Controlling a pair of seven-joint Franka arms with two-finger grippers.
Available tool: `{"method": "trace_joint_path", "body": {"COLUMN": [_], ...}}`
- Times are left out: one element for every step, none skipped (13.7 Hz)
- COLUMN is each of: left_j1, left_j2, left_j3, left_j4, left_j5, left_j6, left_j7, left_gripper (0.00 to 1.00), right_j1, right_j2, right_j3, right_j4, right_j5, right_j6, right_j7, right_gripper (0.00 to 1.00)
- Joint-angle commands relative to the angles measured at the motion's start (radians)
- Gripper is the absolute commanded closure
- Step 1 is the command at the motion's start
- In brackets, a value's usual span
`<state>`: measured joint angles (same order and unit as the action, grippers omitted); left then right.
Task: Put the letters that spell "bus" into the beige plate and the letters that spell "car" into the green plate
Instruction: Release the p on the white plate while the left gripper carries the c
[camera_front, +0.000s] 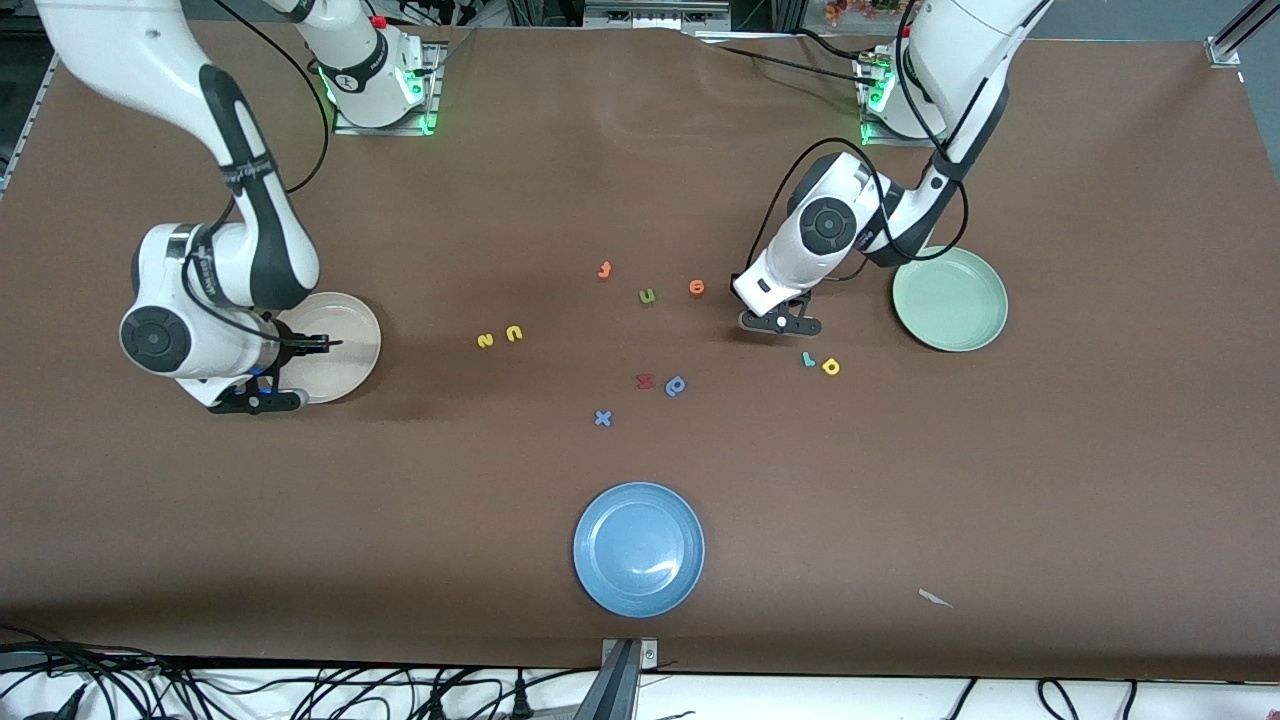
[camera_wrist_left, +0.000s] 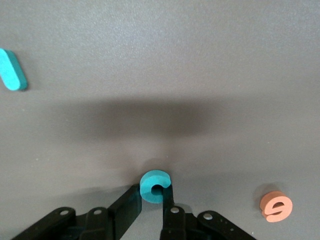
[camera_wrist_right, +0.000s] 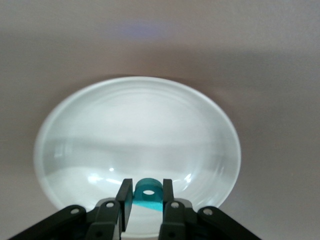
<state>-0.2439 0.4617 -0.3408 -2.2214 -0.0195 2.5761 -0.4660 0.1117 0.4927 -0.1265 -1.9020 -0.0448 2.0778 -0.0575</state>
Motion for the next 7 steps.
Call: {"method": "trace_joint_path", "body": {"left_j1": [-0.006, -0.002, 0.006, 0.032, 0.055, 0.086, 0.116], "left_j2": [-0.034, -0.052, -0.083, -0.124, -0.164, -0.208, -0.245], "left_j3": [0.019, 0.019, 0.019, 0.019, 0.019, 0.019, 0.019], "left_j4": [0.000, 0.000, 0.000, -0.001, -0.003, -0.004, -0.007], "left_j5": [0.033, 0.033, 0.035, 0.035, 0.036, 0.035, 0.035], "left_j6": [-0.008, -0.031, -0.059, -0.100, -0.152, -0.199, -0.236], "left_j7": [-0.010, -0.008, -0.002, 0.007, 0.036, 0.088, 0.152], "left_gripper": [0.85, 0.87, 0.92, 0.96, 1.00, 1.00, 1.00], "right_j1": [-0.040, -0.043, -0.043, -0.041, -0.040, -0.034, -0.027], "right_j2": [0.033, 0.041, 0.041, 0.040, 0.037, 0.029, 0.015], "right_j3": [0.008, 0.010, 0.010, 0.010, 0.011, 0.014, 0.028], "right_j4": [0.015, 0.015, 0.017, 0.017, 0.018, 0.026, 0.041], "right_j5": [-0.014, -0.014, -0.014, -0.012, -0.010, -0.007, -0.004], "right_j6": [0.019, 0.021, 0.021, 0.022, 0.022, 0.016, 0.005], "right_j7": [-0.051, -0.051, -0.051, -0.050, -0.047, -0.038, -0.022], "right_gripper": [0.88, 0.87, 0.67, 0.05, 0.01, 0.01, 0.01]}}
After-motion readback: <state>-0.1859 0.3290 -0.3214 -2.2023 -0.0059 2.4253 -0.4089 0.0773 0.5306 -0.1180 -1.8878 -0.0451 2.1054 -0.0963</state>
